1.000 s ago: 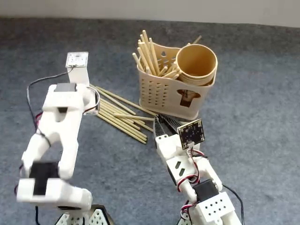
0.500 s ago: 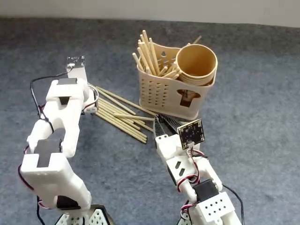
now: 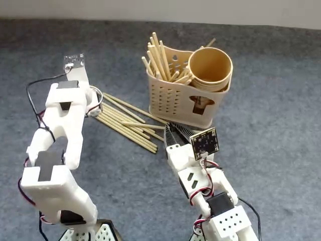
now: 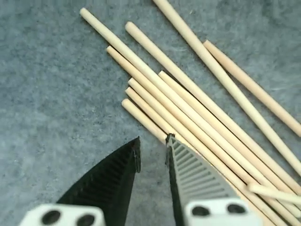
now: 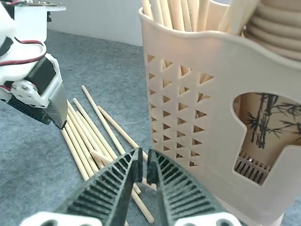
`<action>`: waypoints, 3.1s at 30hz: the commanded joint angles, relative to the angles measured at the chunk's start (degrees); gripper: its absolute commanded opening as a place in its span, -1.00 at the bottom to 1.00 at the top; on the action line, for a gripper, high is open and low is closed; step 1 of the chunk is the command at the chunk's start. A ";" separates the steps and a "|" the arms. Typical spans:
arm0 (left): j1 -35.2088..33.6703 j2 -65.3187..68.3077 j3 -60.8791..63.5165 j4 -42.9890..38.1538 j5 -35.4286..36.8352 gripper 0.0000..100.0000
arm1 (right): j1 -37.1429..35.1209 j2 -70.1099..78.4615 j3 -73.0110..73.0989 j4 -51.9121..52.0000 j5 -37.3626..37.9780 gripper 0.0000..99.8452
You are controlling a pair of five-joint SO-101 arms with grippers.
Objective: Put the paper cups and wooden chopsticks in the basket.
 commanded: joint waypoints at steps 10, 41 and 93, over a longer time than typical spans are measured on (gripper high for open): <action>-0.92 5.67 -4.88 2.64 0.88 -0.78 | 0.57 -1.19 2.77 -1.54 0.62 -0.93; 0.75 6.81 -11.03 10.29 4.57 -0.64 | 0.57 -1.19 2.77 -1.54 0.62 -0.93; 6.64 -29.67 -13.76 15.47 1.32 -0.99 | 0.57 -1.19 2.77 -1.54 0.62 -0.93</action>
